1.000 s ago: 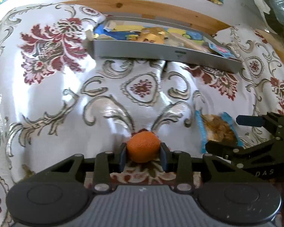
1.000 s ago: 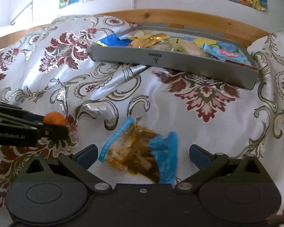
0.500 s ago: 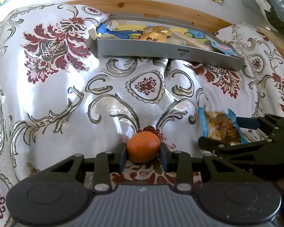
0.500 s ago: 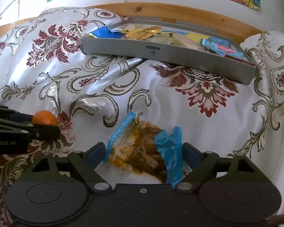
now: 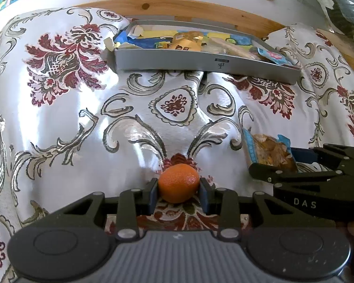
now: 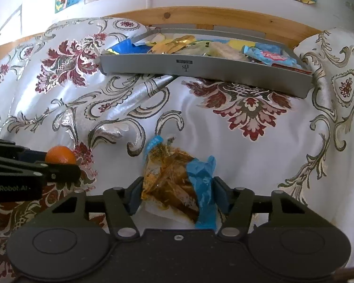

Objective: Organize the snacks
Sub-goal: 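Grasp the orange with the left tool while the right tool grasps the clear dried-meat pack, then lift the orange and dried-meat pack toward the grey tray with both tools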

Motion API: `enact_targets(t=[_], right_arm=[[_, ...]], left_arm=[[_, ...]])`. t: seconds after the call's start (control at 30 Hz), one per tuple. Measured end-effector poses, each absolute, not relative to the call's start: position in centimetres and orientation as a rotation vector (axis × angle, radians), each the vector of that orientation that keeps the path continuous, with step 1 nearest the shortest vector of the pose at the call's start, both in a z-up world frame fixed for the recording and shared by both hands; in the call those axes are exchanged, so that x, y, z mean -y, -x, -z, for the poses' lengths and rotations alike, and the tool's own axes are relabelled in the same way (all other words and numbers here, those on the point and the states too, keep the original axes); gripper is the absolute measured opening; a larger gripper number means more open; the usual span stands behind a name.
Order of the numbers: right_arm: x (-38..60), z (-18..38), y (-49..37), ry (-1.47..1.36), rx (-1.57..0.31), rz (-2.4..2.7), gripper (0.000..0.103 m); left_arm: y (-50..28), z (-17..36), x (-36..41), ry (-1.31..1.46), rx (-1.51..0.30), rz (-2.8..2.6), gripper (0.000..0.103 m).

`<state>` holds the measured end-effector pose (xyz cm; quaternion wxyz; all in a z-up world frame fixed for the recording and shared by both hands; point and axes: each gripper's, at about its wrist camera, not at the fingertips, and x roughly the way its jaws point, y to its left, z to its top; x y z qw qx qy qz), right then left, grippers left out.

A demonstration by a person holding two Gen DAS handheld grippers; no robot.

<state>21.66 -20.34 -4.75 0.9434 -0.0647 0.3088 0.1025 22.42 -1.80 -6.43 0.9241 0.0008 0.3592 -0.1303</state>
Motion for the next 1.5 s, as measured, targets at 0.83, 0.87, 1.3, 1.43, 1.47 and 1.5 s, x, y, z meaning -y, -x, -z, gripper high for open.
enact_targets(t=[0.83,0.87,1.3,1.43,1.47,1.5], right_arm=[[20.9,3.8,-20.3,0.097,-0.566,-0.235,0.06],[20.9,3.8,-20.2,0.098,-0.562,-0.235,0.06],[20.6,3.2,-19.6,0.132,-0.499,-0.224,0.06],[20.6,2.2,-19.0,0.154,-0.464,-0.218,0.06],[20.6,2.0,-18.9,0.152,-0.459,-0.215,0.06],[20.7,1.8,-18.8,0.15,-0.455,-0.211,0.06]], left_arm=[[-22.2,4.9,2.9,-0.016,-0.713,0.27,0.039],[-22.2,4.8,2.9,-0.018,-0.708,0.275,0.039],[-23.7,4.2,2.3,0.04,-0.67,0.289,0.039],[-23.9,4.3,2.2,0.061,-0.667,0.298,0.039],[-23.9,4.3,2.2,0.063,-0.667,0.301,0.039],[-24.0,4.2,2.3,0.065,-0.666,0.305,0.039]])
